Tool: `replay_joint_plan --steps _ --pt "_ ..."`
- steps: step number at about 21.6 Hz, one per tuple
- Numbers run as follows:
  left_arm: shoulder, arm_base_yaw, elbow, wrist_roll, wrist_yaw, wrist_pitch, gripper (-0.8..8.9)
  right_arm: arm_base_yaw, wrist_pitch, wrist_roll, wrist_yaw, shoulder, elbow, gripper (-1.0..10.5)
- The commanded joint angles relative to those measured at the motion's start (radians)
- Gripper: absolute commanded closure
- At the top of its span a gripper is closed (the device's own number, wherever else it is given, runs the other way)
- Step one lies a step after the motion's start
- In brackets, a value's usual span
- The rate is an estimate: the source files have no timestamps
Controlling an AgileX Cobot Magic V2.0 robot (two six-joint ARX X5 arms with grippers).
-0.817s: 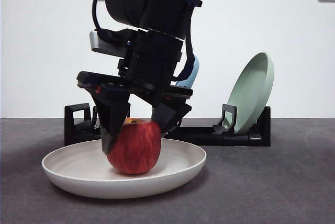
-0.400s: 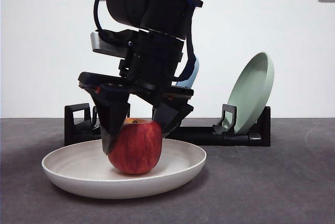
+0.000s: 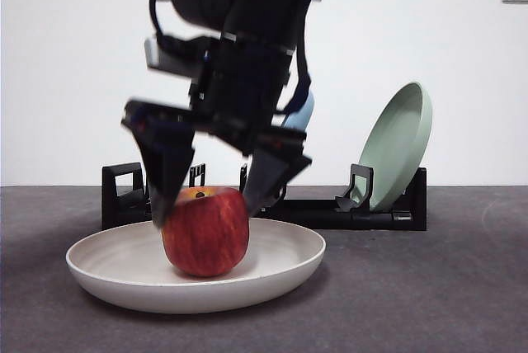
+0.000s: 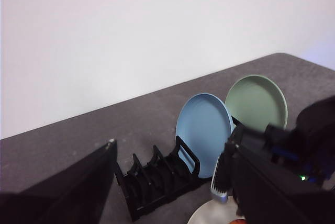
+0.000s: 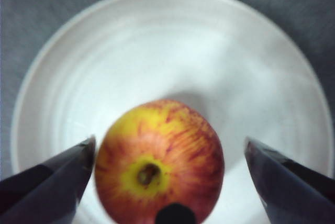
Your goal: Take the yellow plate from the plate rack,put the plate on the table,take the apple from the table,put the apple in the plate
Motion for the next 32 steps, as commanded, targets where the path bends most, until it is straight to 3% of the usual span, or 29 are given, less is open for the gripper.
replay_joint_plan --steps 1,6,13,15,16,17,19,23,26,29,32 --pt "0.034 0.0 -0.005 -0.007 -0.002 0.001 4.69 0.0 -0.002 0.002 0.001 -0.068 0.008 4.7" --pt "0.123 0.0 -0.005 0.01 -0.002 0.002 4.69 -0.017 -0.031 -0.02 0.008 -0.191 0.008 4.7" --pt "0.291 0.014 -0.005 0.1 0.002 0.002 4.77 -0.083 -0.108 -0.036 0.008 -0.364 0.008 5.0" --pt "0.332 0.025 -0.005 0.127 0.006 0.001 5.59 -0.109 -0.135 -0.036 0.008 -0.408 0.008 6.0" --pt "0.367 0.036 -0.005 0.152 0.025 0.001 6.86 -0.133 -0.158 -0.041 0.008 -0.443 0.008 7.1" --pt "0.393 0.051 -0.005 0.173 0.054 0.0 8.0 -0.156 -0.18 -0.062 0.008 -0.474 0.008 8.2" --pt "0.434 0.097 -0.005 0.212 0.115 0.0 8.23 -0.201 -0.222 -0.1 0.007 -0.525 0.008 9.6" --pt "0.473 0.258 -0.005 0.352 0.41 -0.049 8.23 -0.318 -0.304 -0.114 0.008 -0.605 0.008 9.6" --pt "0.475 0.423 -0.005 0.347 0.549 -0.045 8.23 -0.423 -0.345 -0.113 0.006 -0.639 0.008 9.6" --pt "0.475 0.593 -0.005 0.28 0.704 -0.011 8.23 -0.515 -0.363 -0.11 0.004 -0.67 0.006 9.6" --pt "0.474 0.714 -0.005 0.21 0.795 0.035 8.23 -0.576 -0.351 -0.109 0.003 -0.71 0.006 9.6"
